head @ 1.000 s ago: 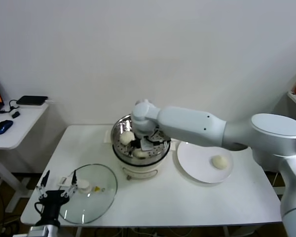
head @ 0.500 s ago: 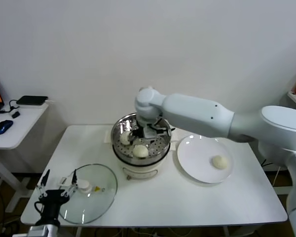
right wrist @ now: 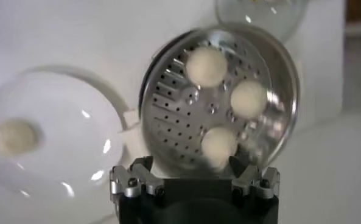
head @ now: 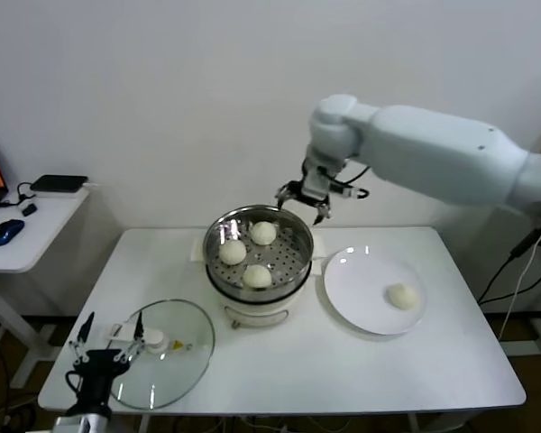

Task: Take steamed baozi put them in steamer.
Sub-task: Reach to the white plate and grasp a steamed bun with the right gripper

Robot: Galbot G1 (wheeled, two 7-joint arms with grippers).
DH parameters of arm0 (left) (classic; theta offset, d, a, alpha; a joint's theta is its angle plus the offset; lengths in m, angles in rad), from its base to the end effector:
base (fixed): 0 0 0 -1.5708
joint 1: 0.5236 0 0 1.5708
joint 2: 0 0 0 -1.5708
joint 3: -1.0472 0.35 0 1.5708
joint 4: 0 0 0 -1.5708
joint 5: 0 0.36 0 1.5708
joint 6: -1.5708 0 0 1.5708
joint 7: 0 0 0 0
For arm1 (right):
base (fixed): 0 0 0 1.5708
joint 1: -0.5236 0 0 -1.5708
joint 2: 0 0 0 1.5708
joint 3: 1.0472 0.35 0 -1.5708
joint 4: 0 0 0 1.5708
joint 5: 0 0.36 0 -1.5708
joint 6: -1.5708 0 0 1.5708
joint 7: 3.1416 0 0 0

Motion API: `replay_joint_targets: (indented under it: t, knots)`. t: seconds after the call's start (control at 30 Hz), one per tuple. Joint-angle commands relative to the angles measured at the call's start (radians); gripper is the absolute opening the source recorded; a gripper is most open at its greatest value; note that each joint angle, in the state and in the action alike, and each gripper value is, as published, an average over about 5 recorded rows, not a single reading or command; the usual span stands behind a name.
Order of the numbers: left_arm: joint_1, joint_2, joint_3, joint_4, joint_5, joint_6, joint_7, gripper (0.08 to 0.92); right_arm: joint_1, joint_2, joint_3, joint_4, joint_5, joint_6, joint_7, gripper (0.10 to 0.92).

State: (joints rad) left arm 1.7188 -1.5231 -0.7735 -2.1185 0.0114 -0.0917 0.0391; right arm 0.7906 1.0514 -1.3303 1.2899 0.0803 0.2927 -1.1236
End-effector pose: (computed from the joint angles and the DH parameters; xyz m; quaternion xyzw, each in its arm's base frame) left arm 0.1344 0.0837 -0.3096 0.0644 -0.9928 -0.1000 0.0155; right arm 0.5611 0.0651 0.0533 0.5923 -0.2700 0.7549 0.0804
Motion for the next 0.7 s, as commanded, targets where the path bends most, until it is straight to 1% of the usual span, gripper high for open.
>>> replay_joint_targets:
  t: [0.03,0.13,0.23,0.4,0.57,0.7]
  knots:
    - [0.004,0.007,0.005,-0.018,-0.018,-0.001,0.001,0.823,0.166,-0.281,-0.208,-0.004,0.408,-0.386,0.029,0.823]
    - [0.002,0.008,0.011,-0.020,-0.019,-0.001,0.001,0.823,0.132,-0.351,-0.223,-0.013,0.417,-0.453,0.033,0.823]
    - [-0.001,0.006,0.018,-0.019,-0.017,0.000,0.002,0.823,0.064,-0.415,-0.198,-0.022,0.389,-0.513,0.048,0.823]
    - [-0.008,0.004,0.028,-0.021,-0.011,0.004,0.004,0.823,-0.142,-0.495,-0.066,-0.053,0.253,-0.557,0.075,0.823]
    - [-0.013,0.001,0.033,-0.022,-0.004,0.006,0.005,0.823,-0.373,-0.527,0.113,-0.067,0.151,-0.604,0.121,0.823]
    - [-0.013,0.000,0.031,-0.015,0.001,0.005,0.005,0.823,-0.505,-0.521,0.220,-0.078,0.121,-0.643,0.136,0.823]
